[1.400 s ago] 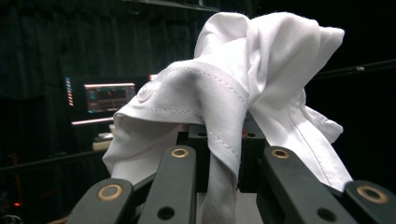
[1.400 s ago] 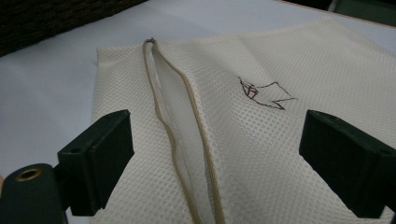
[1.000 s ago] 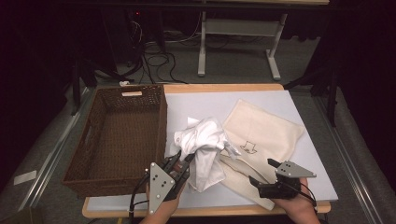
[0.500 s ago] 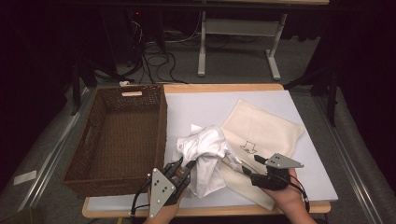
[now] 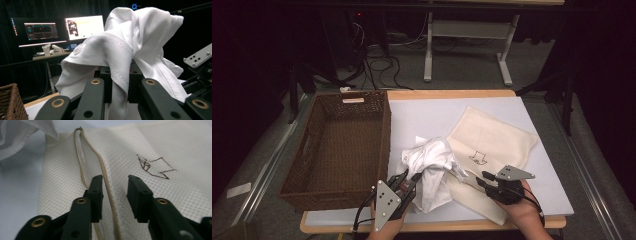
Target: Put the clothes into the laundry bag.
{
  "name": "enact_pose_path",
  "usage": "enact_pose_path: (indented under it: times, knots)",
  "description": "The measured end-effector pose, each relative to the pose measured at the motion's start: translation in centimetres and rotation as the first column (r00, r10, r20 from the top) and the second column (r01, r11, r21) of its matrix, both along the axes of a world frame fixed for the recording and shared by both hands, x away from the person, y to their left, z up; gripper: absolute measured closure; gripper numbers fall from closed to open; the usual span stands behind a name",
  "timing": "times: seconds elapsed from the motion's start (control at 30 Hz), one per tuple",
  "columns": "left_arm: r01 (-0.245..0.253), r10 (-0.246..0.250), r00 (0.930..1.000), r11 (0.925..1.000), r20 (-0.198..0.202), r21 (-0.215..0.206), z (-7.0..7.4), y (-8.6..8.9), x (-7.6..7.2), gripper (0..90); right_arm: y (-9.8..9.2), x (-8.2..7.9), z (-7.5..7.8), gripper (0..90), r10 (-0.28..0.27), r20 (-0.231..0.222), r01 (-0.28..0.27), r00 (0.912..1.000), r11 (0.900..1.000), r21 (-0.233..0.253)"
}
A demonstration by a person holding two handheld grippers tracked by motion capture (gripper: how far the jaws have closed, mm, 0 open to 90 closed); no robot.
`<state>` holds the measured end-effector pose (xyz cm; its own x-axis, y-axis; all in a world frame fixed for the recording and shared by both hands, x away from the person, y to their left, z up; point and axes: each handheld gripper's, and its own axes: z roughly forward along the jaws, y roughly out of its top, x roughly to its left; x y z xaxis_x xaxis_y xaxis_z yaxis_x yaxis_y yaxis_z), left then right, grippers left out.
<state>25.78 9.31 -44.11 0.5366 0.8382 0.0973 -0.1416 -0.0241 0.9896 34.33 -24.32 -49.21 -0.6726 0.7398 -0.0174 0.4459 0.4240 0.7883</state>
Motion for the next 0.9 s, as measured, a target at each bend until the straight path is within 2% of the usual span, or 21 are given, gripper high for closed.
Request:
enact_pose_path:
  times: [0.07,0.13,0.2,0.23,0.37,0.5,0.6,0.7,0.8,0.9]
  knots:
    - [-0.002,0.002,1.0000,1.0000,-0.002,-0.007,0.0,-0.1,0.1,80.0,0.2,0.2,-0.2,83.3,-0.003,-0.011,0.003,0.9999,1.000,-0.019]
    - [-0.008,0.008,1.0000,0.9999,0.000,-0.008,0.0,-0.1,0.2,80.0,0.4,0.3,-0.3,87.9,-0.011,-0.010,0.011,0.9999,1.000,-0.029]
    - [-0.017,0.017,0.9999,0.9996,0.002,-0.023,0.2,-0.2,0.6,80.0,0.6,0.3,-0.2,88.4,-0.018,0.000,0.018,0.9998,1.000,-0.021]
    - [-0.018,0.018,0.9998,0.9994,0.006,-0.028,0.4,-0.3,0.8,80.0,0.6,0.5,-0.1,88.5,-0.030,0.001,0.030,0.9995,1.000,-0.001]
    - [-0.008,0.009,0.9996,0.9996,0.028,-0.028,0.9,-0.8,1.3,80.0,1.4,1.9,0.9,88.6,-0.059,0.033,0.058,0.9977,0.997,0.043]
    - [0.009,-0.008,0.9997,0.9992,0.021,-0.039,0.8,-0.8,1.0,80.0,2.0,2.9,2.1,88.5,-0.068,0.051,0.062,0.9964,0.993,0.104]
    - [0.021,-0.021,0.9996,0.9994,0.017,-0.029,0.6,-0.9,0.4,80.1,2.2,2.6,1.7,88.5,-0.078,0.057,0.070,0.9953,0.988,0.141]
    - [0.041,-0.040,0.9992,0.9989,0.007,-0.024,0.2,-1.0,-0.3,80.0,2.3,2.2,1.2,88.4,-0.073,0.042,0.067,0.9964,0.987,0.144]
    - [0.060,-0.061,0.9976,0.9980,0.034,0.018,0.0,-1.6,-1.0,79.9,2.3,2.1,1.4,88.2,-0.071,0.043,0.063,0.9965,0.985,0.163]
    - [0.066,-0.065,0.9970,0.9977,0.042,-0.013,0.2,-2.0,-1.1,79.8,2.1,2.1,1.7,88.2,-0.070,0.042,0.061,0.9967,0.981,0.185]
